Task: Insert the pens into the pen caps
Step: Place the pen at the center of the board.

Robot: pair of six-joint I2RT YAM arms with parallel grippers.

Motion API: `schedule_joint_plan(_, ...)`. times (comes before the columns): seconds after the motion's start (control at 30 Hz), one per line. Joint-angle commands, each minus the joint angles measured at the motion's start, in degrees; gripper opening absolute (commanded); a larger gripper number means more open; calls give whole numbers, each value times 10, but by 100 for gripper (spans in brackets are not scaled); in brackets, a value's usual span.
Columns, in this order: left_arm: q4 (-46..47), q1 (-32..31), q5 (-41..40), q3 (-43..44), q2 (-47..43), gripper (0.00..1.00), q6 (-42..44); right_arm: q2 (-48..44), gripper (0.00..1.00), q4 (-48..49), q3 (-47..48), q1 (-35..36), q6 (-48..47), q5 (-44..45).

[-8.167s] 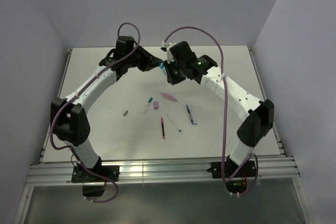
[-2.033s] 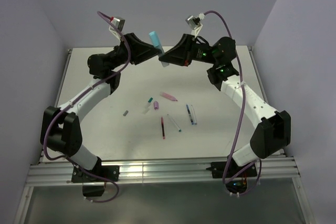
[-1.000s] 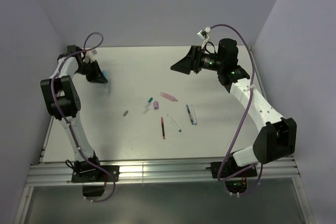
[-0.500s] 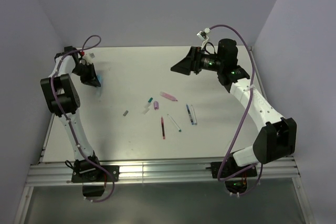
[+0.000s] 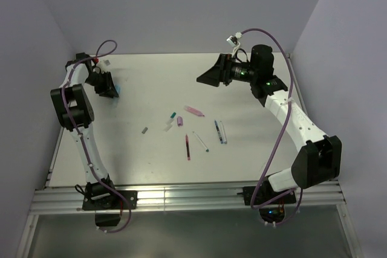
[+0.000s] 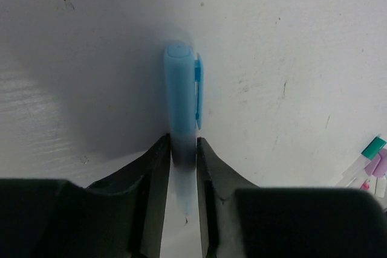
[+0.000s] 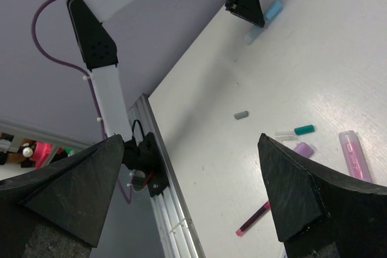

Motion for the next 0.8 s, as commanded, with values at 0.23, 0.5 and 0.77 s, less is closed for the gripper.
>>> schedule_joint_plan(0.23,25,-4,-16,21,-8,40,-17,-6,100,2,24,2,-6,-8)
schedule_joint_plan(0.5,47,-4,-69,28,-89,64,-9,-16,100,-20,24,2,-32,1)
schedule_joint_plan(0.77,124,-9,-83,-33,-235,96,26,-20,100,-123,50,2,-138,33)
